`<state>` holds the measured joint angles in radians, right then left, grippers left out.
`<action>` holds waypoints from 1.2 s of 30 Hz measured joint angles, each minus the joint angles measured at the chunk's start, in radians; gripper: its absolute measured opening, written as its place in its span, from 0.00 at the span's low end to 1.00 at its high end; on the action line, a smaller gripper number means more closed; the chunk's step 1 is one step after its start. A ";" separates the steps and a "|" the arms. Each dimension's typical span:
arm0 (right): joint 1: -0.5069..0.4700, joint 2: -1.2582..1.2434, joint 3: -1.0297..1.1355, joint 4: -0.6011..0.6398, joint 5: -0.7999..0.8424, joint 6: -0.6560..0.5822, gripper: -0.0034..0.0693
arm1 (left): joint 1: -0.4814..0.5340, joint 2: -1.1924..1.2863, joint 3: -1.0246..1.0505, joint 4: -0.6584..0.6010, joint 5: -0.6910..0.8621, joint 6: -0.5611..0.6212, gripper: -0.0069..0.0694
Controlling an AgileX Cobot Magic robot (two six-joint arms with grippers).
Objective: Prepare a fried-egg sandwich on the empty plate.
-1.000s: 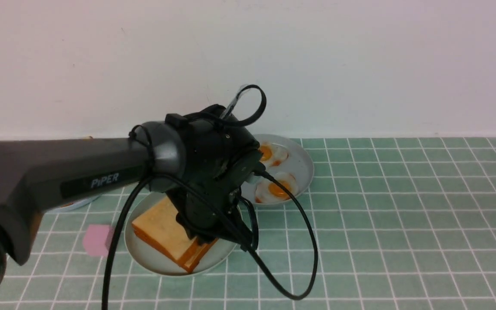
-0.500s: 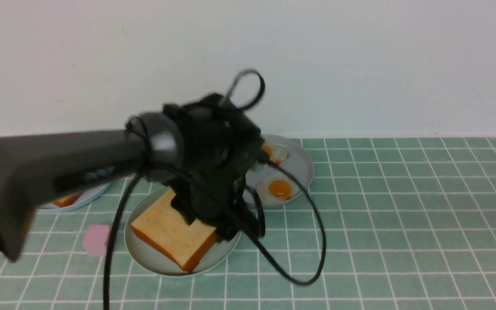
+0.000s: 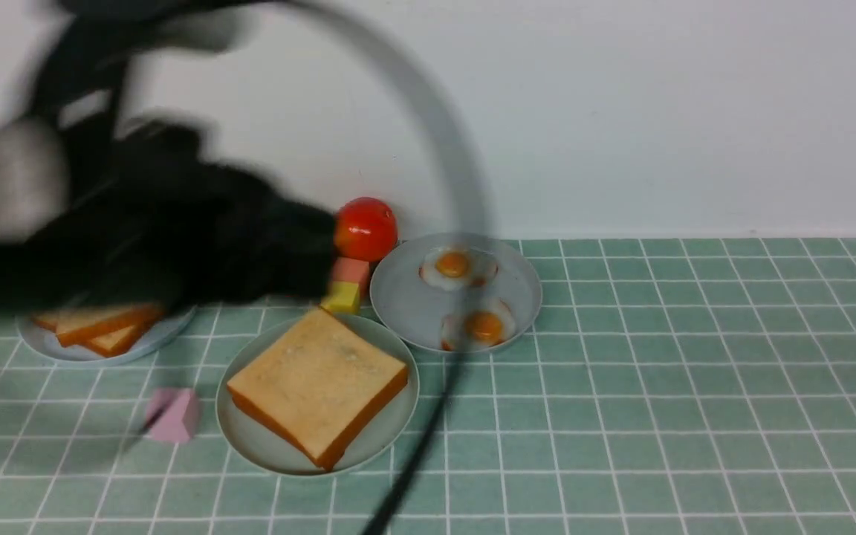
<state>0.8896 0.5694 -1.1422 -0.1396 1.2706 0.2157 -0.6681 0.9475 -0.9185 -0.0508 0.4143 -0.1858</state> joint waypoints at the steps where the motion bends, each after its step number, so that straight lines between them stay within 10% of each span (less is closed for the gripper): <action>1: 0.000 0.000 0.008 -0.003 0.000 0.000 0.16 | 0.000 -0.067 0.085 -0.018 -0.052 0.000 0.07; 12: 0.000 0.000 0.143 -0.010 -0.124 0.019 0.04 | 0.000 -0.389 0.555 -0.077 -0.481 0.000 0.07; 36: -0.102 -0.016 0.203 -0.002 -0.171 0.019 0.03 | 0.000 -0.409 0.577 -0.079 -0.467 0.000 0.07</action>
<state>0.7872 0.5538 -0.9392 -0.1421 1.0995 0.2350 -0.6681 0.5383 -0.3411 -0.1293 -0.0527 -0.1858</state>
